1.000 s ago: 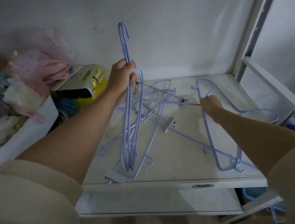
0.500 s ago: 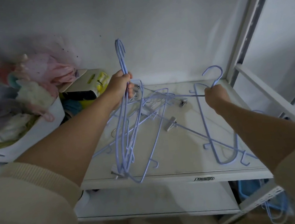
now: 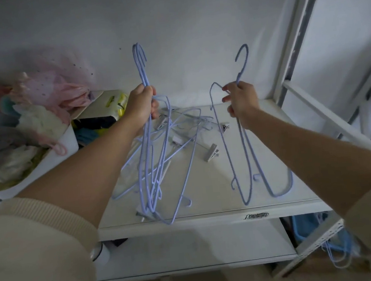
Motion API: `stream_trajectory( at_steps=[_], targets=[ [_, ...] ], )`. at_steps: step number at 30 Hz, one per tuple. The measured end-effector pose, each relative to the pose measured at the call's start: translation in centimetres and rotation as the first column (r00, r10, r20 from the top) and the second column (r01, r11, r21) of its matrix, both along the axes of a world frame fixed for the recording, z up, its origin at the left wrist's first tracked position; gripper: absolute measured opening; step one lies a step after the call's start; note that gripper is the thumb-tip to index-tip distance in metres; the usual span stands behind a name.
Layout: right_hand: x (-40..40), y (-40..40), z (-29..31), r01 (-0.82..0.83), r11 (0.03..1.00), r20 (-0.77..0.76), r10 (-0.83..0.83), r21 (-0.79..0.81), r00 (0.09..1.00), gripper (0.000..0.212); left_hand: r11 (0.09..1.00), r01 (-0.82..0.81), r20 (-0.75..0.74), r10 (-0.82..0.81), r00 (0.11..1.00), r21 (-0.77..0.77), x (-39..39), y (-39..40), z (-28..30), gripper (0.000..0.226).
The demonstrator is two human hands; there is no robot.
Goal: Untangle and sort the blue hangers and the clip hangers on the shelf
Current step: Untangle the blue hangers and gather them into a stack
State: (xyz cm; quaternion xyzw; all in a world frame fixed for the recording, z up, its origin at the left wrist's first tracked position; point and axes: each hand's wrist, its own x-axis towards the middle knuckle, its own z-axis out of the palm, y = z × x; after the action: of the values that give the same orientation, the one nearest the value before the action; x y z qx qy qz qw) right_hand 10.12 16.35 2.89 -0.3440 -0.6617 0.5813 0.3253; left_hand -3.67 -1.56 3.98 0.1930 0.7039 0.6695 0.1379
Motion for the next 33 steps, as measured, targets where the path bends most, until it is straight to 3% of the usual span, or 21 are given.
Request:
stream_trajectory(
  at_steps=[6,17,26,33],
  targets=[
    [-2.7,-3.8,1.2,-0.109,0.993,0.02,0.108,0.04,0.994,0.025,0.998,0.051,-0.001,-0.051,0.999,0.027,-0.7,0.0,0.3,0.032],
    [-5.2,-6.0,-0.3,-0.129,0.991,0.052,0.127,0.036,0.991,0.023,0.997,0.063,0.063,-0.065,0.996,0.043,-0.9,1.2,-2.1,0.03],
    [-5.6,-6.9,-0.2,-0.176,0.984,0.056,0.174,0.033,0.983,0.026,0.991,0.055,0.037,-0.051,0.998,-0.121,-0.3,-0.2,-2.0,0.021],
    [-5.4,-7.4,-0.2,-0.207,0.978,0.049,0.206,0.021,0.977,0.023,0.993,0.096,0.092,-0.09,0.992,-0.071,0.8,-1.7,-3.3,0.015]
  ],
)
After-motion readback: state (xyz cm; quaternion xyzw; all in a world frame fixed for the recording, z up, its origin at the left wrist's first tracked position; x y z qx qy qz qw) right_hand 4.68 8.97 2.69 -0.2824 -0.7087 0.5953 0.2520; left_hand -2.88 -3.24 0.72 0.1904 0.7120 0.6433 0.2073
